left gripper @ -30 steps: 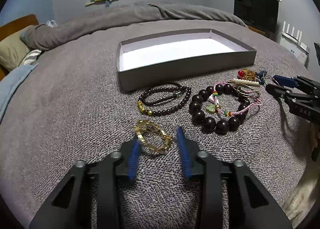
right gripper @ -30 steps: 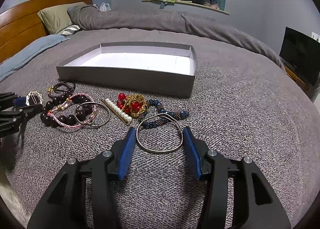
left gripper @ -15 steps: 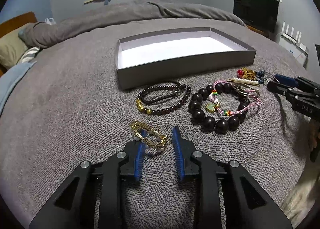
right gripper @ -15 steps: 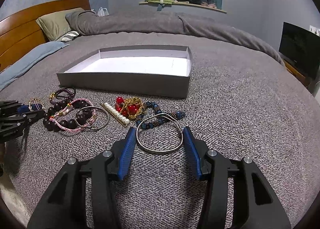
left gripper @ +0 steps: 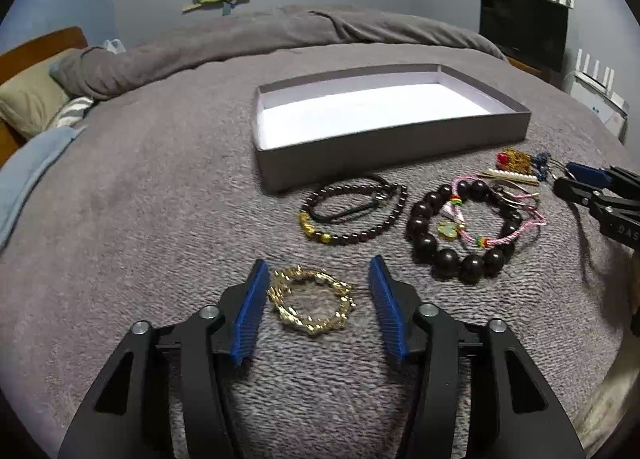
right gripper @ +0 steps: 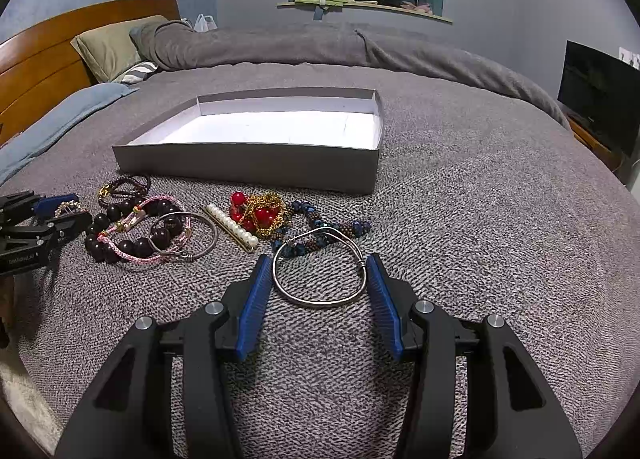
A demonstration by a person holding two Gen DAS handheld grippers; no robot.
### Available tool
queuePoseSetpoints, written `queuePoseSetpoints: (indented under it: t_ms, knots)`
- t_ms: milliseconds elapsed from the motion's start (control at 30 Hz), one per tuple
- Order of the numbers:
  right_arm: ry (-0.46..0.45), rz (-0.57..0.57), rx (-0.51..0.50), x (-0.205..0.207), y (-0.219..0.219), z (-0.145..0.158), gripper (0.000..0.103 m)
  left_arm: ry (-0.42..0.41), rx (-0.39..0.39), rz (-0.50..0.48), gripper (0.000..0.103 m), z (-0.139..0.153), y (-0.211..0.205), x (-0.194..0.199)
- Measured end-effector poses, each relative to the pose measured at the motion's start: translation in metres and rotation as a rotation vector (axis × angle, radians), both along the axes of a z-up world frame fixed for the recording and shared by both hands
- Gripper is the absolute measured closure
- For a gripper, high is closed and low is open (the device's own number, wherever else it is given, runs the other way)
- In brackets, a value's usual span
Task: Organize jewelry
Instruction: 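Close the left tool on the gold ring clip while the right closes on the silver bangle, then carry the gold clip with the left tool into the tray while the right carries the bangle in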
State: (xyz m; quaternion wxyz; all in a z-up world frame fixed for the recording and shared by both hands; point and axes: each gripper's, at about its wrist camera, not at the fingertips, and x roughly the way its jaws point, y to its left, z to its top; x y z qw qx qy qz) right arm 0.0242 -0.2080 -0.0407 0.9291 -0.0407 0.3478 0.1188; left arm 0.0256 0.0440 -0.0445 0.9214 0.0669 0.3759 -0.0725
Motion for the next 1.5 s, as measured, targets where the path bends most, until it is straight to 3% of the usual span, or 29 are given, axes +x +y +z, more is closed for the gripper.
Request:
queuePoseSetpoints:
  t_ms: [333,500,600,700,1133,1500]
  knots:
    - [0.006,0.002,0.006,0.001,0.0,-0.001,0.054,-0.062,0.062,0.017,0.042,0.008,-0.001,-0.011]
    - [0.005,0.003,0.005,0.001,0.0,-0.001,0.054,-0.013,-0.01,0.024,0.04,0.006,0.004,-0.005]
    - [0.005,0.003,0.002,0.001,0.001,-0.001,0.054,0.009,-0.014,0.037,0.04,0.001,0.006,-0.001]
    - [0.005,0.004,0.002,0.001,0.001,-0.001,0.054,-0.002,-0.001,0.028,0.049,0.002,0.006,-0.002]
    - [0.004,0.003,0.004,0.001,0.001,0.0,0.054,-0.041,-0.012,0.003,0.049,0.014,0.001,-0.01]
    - [-0.021,0.006,0.014,0.003,-0.001,0.018,0.054,-0.097,-0.018,-0.054,0.049,0.047,-0.011,-0.002]
